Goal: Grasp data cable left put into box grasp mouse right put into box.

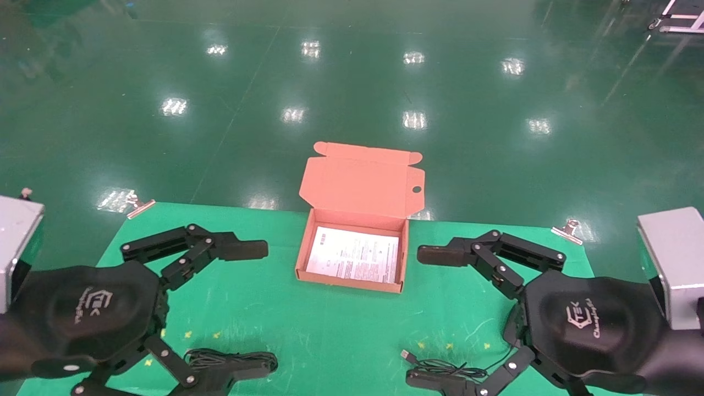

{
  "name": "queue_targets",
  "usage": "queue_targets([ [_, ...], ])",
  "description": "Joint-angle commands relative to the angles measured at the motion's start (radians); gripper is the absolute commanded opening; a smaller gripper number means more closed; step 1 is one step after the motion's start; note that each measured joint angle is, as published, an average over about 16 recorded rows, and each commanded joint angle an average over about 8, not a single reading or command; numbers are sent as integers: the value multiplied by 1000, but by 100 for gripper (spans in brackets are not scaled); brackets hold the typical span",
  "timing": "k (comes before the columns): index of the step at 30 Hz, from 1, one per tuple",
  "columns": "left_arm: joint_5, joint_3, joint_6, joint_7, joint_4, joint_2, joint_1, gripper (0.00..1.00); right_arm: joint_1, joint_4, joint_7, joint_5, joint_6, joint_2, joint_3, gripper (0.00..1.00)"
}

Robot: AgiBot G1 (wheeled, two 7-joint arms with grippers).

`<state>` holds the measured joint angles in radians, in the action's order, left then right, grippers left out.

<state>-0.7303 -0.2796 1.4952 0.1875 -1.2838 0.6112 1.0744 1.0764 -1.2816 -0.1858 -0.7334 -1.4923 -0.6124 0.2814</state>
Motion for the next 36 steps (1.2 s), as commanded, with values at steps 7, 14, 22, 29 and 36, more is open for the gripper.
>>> queue_targets([
  [7, 0, 0, 0, 0, 0, 0, 0, 100, 0, 0, 0, 0, 0, 0, 0, 100],
  [14, -2, -1, -1, 0, 1, 1, 1, 100, 0, 0, 0, 0, 0, 0, 0, 100],
  [22, -18, -8, 9, -3, -4, 0, 14, 100, 6, -4, 8, -15, 0, 6, 1, 100],
  [29, -145, -68, 40, 20, -6, 5, 103, 100, 70, -32, 50, -131, -30, 22, 34, 100],
  [36, -328, -167, 67, 62, -2, 26, 222, 100, 195, -53, 138, -311, -77, 12, 129, 100],
])
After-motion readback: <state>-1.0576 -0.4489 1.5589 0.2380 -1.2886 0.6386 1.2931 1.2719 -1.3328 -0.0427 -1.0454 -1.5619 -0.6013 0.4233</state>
